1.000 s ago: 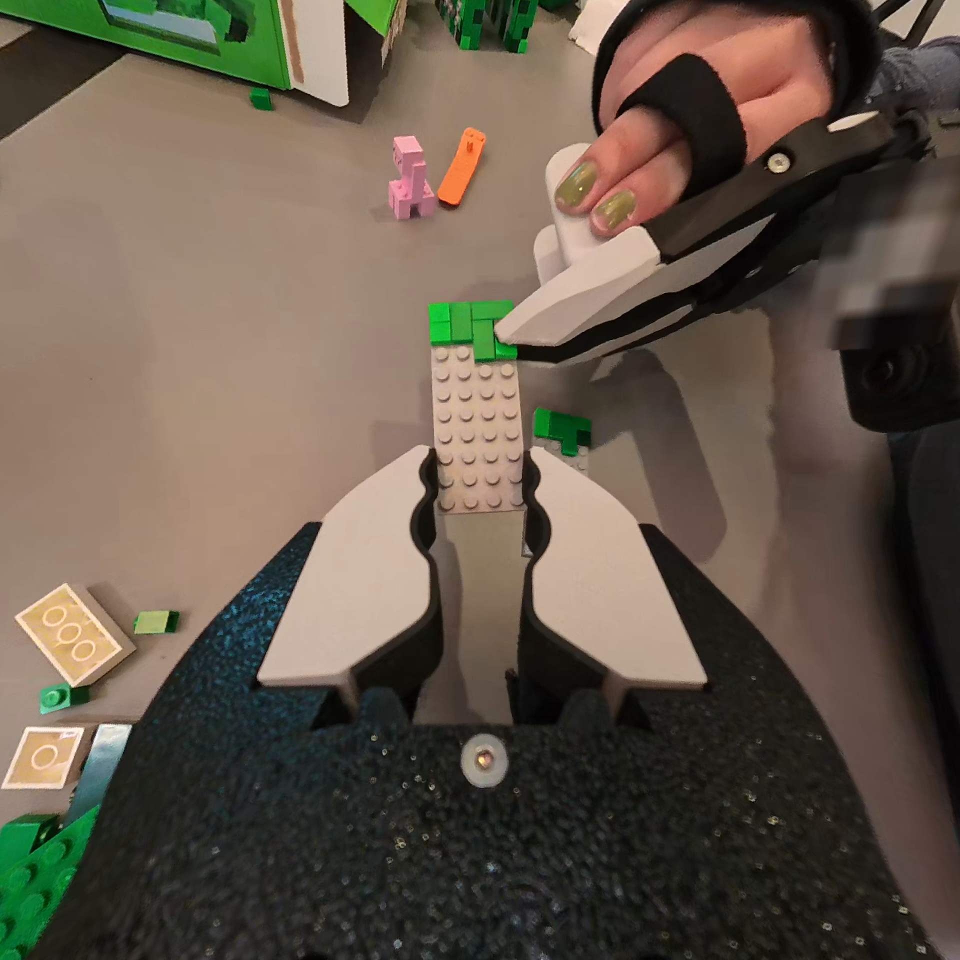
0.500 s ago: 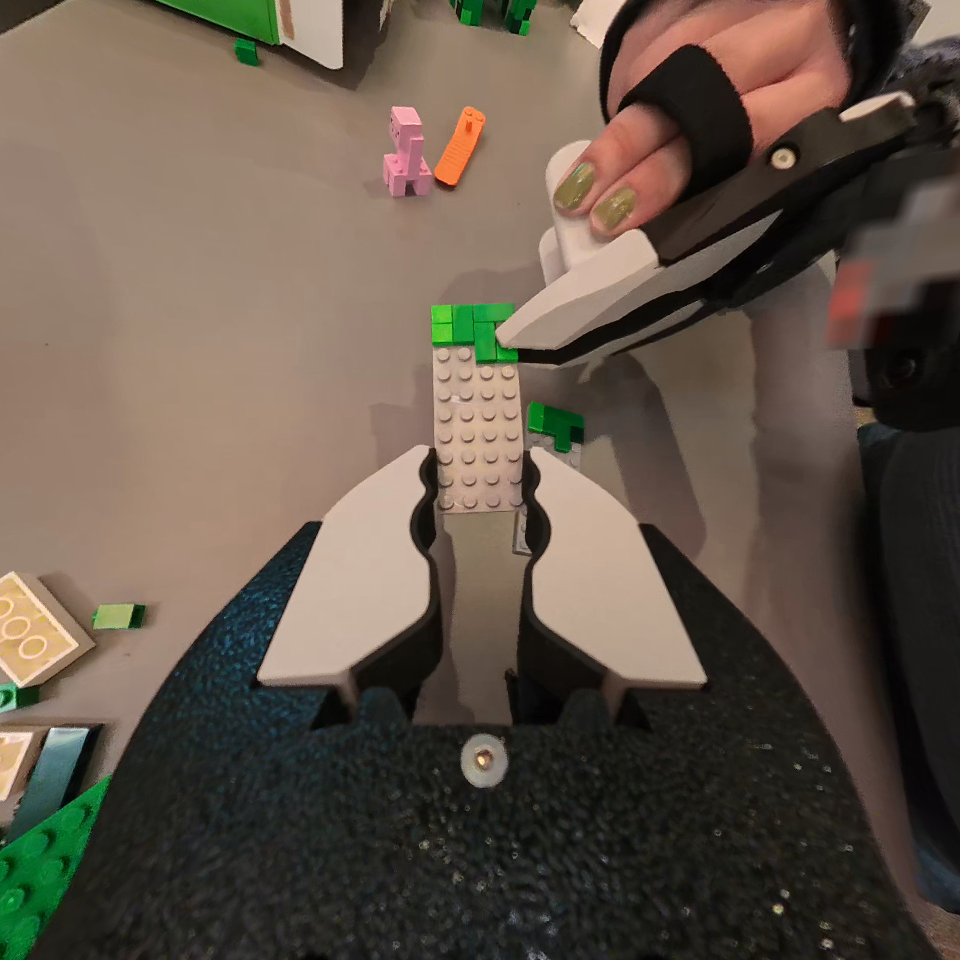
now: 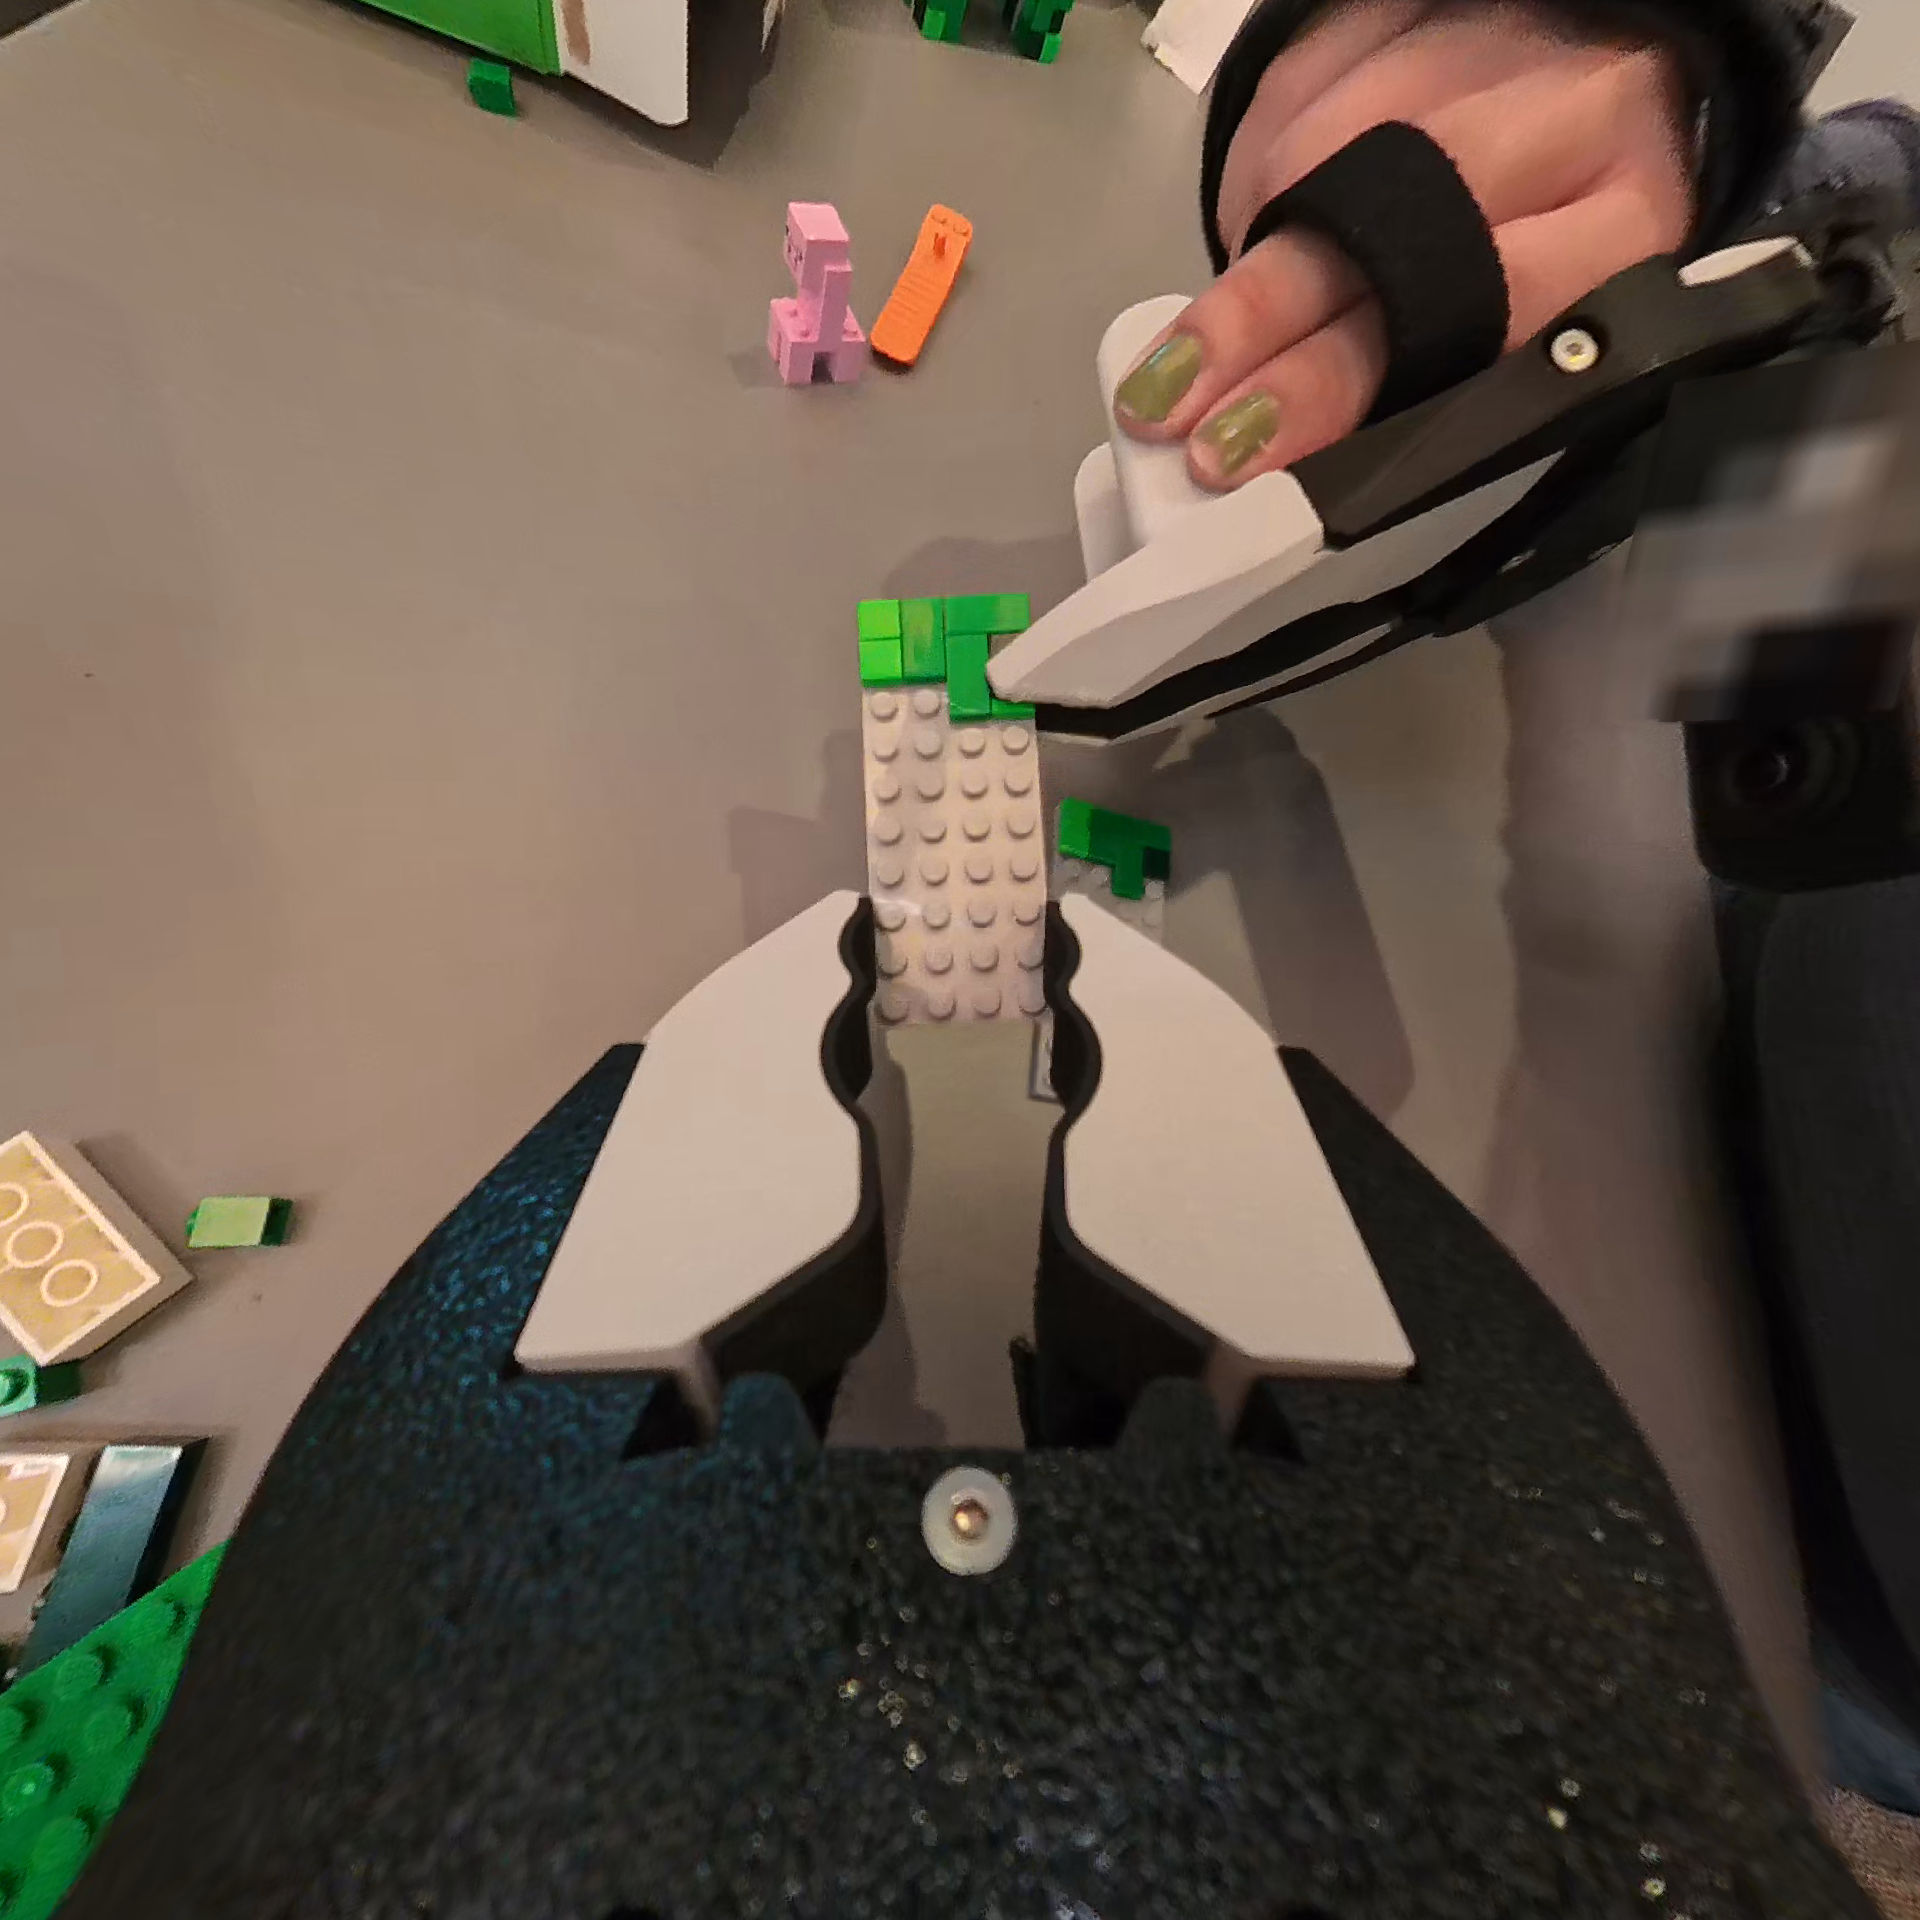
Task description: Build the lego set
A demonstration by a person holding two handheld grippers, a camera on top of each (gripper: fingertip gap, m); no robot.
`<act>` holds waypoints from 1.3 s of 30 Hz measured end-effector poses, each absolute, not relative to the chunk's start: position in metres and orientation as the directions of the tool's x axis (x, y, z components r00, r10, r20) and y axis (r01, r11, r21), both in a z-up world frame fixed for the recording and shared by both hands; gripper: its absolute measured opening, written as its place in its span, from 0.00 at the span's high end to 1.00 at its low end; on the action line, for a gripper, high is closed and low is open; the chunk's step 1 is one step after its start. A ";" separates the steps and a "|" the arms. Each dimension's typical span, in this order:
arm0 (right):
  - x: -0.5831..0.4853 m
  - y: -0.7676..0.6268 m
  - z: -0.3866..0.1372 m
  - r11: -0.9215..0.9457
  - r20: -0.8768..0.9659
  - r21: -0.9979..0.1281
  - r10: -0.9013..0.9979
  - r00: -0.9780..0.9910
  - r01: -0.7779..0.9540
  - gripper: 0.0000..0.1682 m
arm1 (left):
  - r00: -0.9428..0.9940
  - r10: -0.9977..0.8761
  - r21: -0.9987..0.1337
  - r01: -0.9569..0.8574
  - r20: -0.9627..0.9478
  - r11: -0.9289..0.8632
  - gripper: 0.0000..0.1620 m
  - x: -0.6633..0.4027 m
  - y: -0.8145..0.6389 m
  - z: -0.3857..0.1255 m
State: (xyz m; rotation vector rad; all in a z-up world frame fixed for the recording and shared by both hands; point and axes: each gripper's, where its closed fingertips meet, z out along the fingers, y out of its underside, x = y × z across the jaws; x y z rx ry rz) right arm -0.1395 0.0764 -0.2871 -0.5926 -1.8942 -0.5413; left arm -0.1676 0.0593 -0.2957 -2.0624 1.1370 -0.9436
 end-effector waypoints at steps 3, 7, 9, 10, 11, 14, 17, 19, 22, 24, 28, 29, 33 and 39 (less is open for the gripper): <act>-0.140 0.076 -0.296 0.779 0.919 0.010 0.240 -0.314 0.627 0.96 | 0.384 -0.883 -0.761 -0.477 0.269 -0.439 0.81 -0.168 0.060 -0.303; -0.131 0.064 -0.309 0.678 0.757 -0.389 0.621 -0.203 0.624 0.74 | 0.321 -0.939 -0.763 -0.575 0.121 -0.295 0.81 -0.171 0.061 -0.314; -0.129 0.057 -0.310 0.502 0.538 -0.630 0.832 -0.133 0.592 0.67 | 0.268 -0.962 -0.765 -0.609 0.051 -0.210 0.81 -0.171 0.060 -0.317; -0.128 0.058 -0.311 0.407 0.438 -0.703 0.894 -0.096 0.583 0.64 | 0.245 -0.970 -0.762 -0.626 0.012 -0.167 0.81 -0.171 0.059 -0.319; -0.127 0.059 -0.314 0.319 0.339 -0.745 0.937 -0.079 0.585 0.64 | 0.223 -0.974 -0.753 -0.645 -0.027 -0.126 0.81 -0.172 0.059 -0.322; -0.128 0.063 -0.321 0.183 0.188 -0.796 0.981 -0.053 0.577 0.63 | 0.179 -0.976 -0.696 -0.717 -0.121 -0.045 0.81 -0.176 0.060 -0.333; -0.131 0.068 -0.323 0.129 0.131 -0.821 0.991 -0.036 0.557 0.63 | 0.176 -0.978 -0.672 -0.739 -0.111 -0.057 0.81 -0.178 0.063 -0.342; -0.131 0.076 -0.319 0.105 0.129 -0.839 0.992 0.006 0.534 0.62 | 0.194 -0.977 -0.677 -0.731 -0.084 -0.087 0.81 -0.179 0.066 -0.342; -0.129 0.090 -0.305 0.136 0.204 -0.871 0.974 0.096 0.471 0.62 | 0.227 -0.974 -0.673 -0.724 -0.026 -0.150 0.77 -0.181 0.066 -0.344; -0.125 0.098 -0.295 0.161 0.249 -0.895 0.954 0.167 0.415 0.62 | 0.238 -0.971 -0.693 -0.706 -0.034 -0.149 0.70 -0.180 0.065 -0.339; -0.116 0.107 -0.271 0.273 0.365 -0.911 0.883 0.295 0.310 0.66 | 0.327 -0.943 -0.740 -0.648 -0.058 -0.179 0.55 -0.181 0.062 -0.321; -0.115 0.109 -0.270 0.291 0.389 -0.903 0.868 0.310 0.317 0.67 | 0.352 -0.934 -0.752 -0.632 -0.063 -0.187 0.54 -0.183 0.058 -0.315; -0.125 0.106 -0.268 0.224 0.330 -0.911 0.900 0.285 0.347 0.73 | 0.558 -0.803 -0.807 -0.562 -0.208 -0.182 0.57 -0.227 0.057 -0.285; -0.215 0.110 -0.249 0.140 0.178 -0.912 0.982 0.065 0.386 0.81 | 0.951 -0.252 -0.959 -0.225 -0.177 -0.174 0.63 -0.402 0.089 -0.247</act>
